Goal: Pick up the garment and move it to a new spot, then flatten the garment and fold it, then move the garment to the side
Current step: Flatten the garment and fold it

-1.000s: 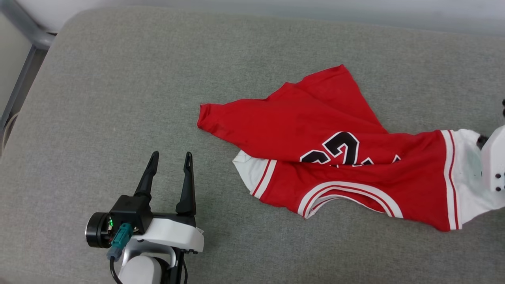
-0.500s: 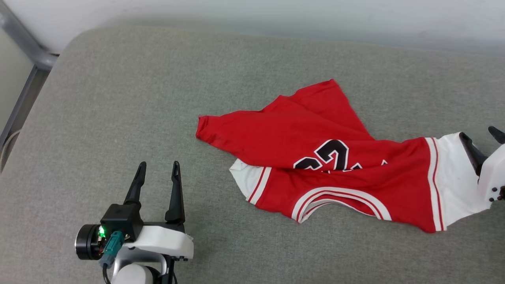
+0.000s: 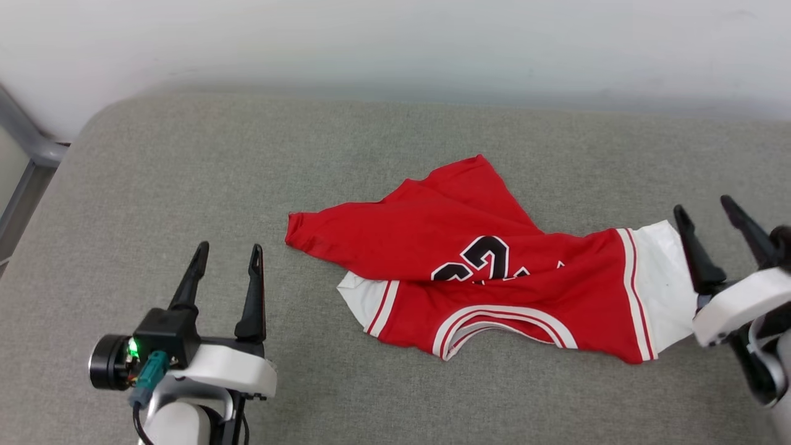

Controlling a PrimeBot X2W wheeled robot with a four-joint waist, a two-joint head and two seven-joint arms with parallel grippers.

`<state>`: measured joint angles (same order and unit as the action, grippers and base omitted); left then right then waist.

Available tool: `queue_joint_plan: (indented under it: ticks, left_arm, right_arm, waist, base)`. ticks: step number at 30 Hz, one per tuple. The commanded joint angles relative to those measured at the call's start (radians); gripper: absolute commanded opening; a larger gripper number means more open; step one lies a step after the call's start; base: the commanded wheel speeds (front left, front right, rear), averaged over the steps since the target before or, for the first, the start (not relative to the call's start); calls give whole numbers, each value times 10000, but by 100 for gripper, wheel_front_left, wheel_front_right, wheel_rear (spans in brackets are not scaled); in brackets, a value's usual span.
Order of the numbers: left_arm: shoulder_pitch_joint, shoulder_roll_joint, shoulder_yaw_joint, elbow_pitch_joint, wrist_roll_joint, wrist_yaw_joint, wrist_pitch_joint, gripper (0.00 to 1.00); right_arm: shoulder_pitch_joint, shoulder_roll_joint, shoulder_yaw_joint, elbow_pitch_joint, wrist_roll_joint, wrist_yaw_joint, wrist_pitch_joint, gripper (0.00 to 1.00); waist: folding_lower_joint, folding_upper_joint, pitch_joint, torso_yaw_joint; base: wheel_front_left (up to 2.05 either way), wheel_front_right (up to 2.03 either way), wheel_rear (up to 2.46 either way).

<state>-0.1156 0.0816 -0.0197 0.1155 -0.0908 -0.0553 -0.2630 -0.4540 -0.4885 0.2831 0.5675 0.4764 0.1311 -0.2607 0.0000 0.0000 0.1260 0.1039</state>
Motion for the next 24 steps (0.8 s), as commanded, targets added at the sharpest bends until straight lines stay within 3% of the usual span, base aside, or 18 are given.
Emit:
queue_joint_plan:
  ticks: [1, 8, 12, 17, 24]
  left_arm:
    - [-218, 124, 28, 83, 41, -150, -26, 100]
    - [-1286, 871, -361, 744, -250, -623, -28, 100]
    - [-2087, 1504, -1091, 1028, -696, -723, 575, 100]
    - [-3083, 2639, -2696, 954, -2024, -738, 1958, 100]
    - [-4146, 3978, -4536, 914, -4184, -742, 4830, 100]
  right_arm:
    - [498, 324, -397, -518, -351, -7, -50, 100]
    - [2545, 1752, -1857, -2825, -1535, -7, -43, 100]
    - [3466, 2288, -2295, -3736, -1980, -7, 120, 100]
    - [4327, 2876, -2592, -4592, -2244, -7, 426, 100]
    - [4803, 3254, -2630, -5069, -2509, -7, 647, 100]
  waist:
    - [0, 0, -174, -87]
    - [0, 0, -518, -163]
    - [0, 0, -606, -157]
    - [0, 0, -598, -210]
    - [0, 0, -495, -399]
  base:
    - [0, 0, 0]
    - [0, 0, 0]
    - [0, 0, 0]
    - [0, 0, 0]
    - [0, 0, 0]
